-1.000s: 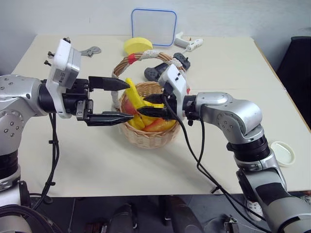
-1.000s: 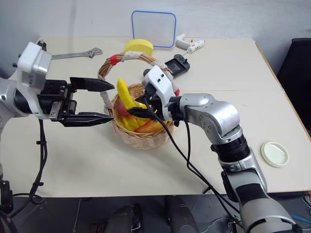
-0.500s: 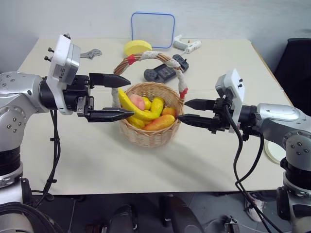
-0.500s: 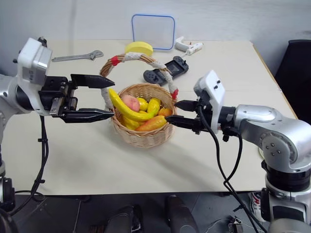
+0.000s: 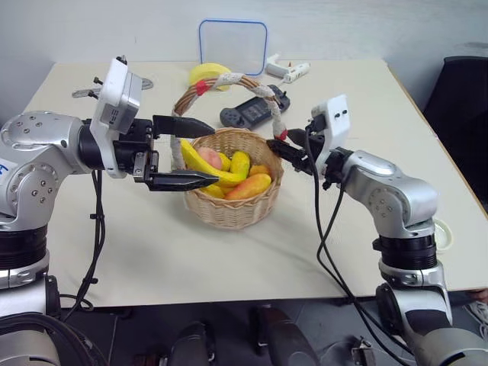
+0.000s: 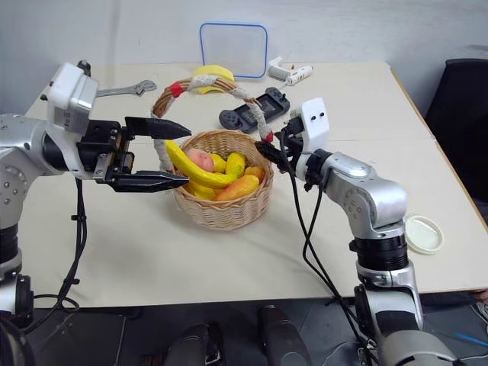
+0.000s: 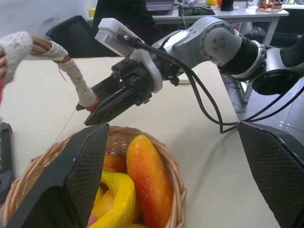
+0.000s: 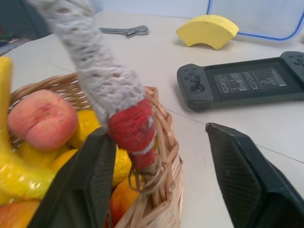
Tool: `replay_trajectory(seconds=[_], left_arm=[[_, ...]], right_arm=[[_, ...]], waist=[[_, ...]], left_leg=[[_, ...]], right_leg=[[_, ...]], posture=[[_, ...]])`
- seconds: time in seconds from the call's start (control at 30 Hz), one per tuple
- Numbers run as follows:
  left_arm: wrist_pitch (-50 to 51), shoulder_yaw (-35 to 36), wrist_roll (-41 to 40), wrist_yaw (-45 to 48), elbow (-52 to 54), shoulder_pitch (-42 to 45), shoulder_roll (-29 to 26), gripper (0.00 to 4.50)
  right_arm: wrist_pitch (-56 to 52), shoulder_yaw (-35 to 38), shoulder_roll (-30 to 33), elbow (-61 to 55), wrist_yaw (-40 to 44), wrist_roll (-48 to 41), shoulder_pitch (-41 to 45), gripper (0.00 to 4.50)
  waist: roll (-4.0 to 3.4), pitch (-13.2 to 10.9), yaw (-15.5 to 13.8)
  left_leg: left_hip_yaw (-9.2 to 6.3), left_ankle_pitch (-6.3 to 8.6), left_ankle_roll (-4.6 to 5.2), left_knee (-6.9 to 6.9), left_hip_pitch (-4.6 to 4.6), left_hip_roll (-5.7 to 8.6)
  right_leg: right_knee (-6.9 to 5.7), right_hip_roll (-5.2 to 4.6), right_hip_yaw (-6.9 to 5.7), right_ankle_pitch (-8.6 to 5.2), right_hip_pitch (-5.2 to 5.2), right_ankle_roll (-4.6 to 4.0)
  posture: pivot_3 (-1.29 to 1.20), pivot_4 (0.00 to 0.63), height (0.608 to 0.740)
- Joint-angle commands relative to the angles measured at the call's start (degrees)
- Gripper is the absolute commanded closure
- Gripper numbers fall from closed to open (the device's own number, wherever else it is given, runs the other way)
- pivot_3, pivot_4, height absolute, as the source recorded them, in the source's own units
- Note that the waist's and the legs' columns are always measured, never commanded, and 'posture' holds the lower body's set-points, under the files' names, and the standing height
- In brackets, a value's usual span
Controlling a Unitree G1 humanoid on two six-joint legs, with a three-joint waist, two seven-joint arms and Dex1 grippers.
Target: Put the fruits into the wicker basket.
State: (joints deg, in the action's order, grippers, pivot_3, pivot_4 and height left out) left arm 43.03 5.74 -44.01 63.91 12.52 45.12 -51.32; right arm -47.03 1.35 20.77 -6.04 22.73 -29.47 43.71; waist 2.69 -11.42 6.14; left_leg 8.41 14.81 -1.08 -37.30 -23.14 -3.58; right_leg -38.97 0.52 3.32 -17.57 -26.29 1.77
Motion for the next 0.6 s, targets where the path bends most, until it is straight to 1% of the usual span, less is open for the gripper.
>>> replay_trajectory(seconds=[0.03, 0.13, 0.17, 0.27, 0.37, 0.5, 0.6], left_arm=[[-0.3, 1.6, 0.0, -0.3, 1.1, 0.3, -0.6, 0.00], [-0.2, 1.8, -0.1, -0.5, 1.0, 0.1, -0.6, 0.00], [-0.2, 1.9, -0.1, -0.5, 1.0, 0.1, -0.6, 0.00], [-0.2, 1.6, -0.1, -0.7, 1.0, 0.2, -0.3, 0.00], [-0.3, 1.1, -0.2, -0.8, 0.6, 0.9, 0.1, 0.00], [-0.5, 0.6, -0.1, -0.3, 0.0, 1.5, 1.0, 0.00], [-0.4, 0.5, -0.7, 0.3, -0.3, 1.8, 1.9, 0.00]], right_arm=[[2.6, 0.5, -0.3, -2.3, 1.5, 0.0, 0.2, 3.05], [2.9, 1.6, -0.8, -3.6, 1.8, -0.8, -0.6, 4.12], [3.0, 2.0, -0.8, -4.2, 1.9, -1.1, -0.9, 4.28], [3.2, 3.7, 0.0, -6.5, 2.6, -2.2, -1.7, 4.33], [3.1, 7.8, 3.5, -9.7, 3.7, -3.6, -2.9, 4.33], [4.5, 14.7, 13.1, -12.0, 6.4, -2.7, -7.2, 4.33], [5.7, 20.8, 19.4, -10.4, 8.7, -2.5, -11.8, 4.33]], waist=[[0.00, 0.0, 0.0], [0.00, 0.0, 0.0], [0.00, 0.0, 0.1], [0.00, 0.0, 0.0], [0.00, 0.0, -0.1], [0.00, 0.0, -1.4], [0.00, 0.0, -1.8]], left_leg=[[0.01, 0.00, 0.00, 0.00, -0.07, 0.00], [0.02, 0.00, -0.01, 0.02, -0.08, -0.02], [0.02, 0.00, -0.01, 0.01, -0.07, -0.02], [0.02, -0.02, -0.04, 0.00, -0.06, -0.02], [0.02, -0.02, -0.02, -0.02, -0.06, 0.00], [0.02, -0.02, -0.01, 0.01, -0.08, 0.01], [0.00, -0.01, 0.00, 0.01, -0.08, 0.03]], right_leg=[[0.00, 0.00, 0.00, 0.00, -0.06, 0.00], [0.00, 0.00, 0.00, 0.00, -0.10, 0.00], [0.00, 0.01, 0.00, 0.00, -0.10, 0.00], [-0.05, 0.01, 0.00, 0.00, -0.10, 0.00], [-0.05, 0.00, 0.00, 0.00, -0.09, 0.00], [0.01, -0.01, -0.02, 0.00, -0.09, 0.00], [0.09, -0.01, -0.02, 0.00, -0.04, 0.00]], posture=[[0.00, 0.150, 0.740], [0.00, 0.150, 0.740], [0.00, 0.150, 0.740], [0.00, 0.150, 0.740], [0.00, 0.150, 0.740], [0.00, 0.150, 0.740], [0.00, 0.150, 0.740]])
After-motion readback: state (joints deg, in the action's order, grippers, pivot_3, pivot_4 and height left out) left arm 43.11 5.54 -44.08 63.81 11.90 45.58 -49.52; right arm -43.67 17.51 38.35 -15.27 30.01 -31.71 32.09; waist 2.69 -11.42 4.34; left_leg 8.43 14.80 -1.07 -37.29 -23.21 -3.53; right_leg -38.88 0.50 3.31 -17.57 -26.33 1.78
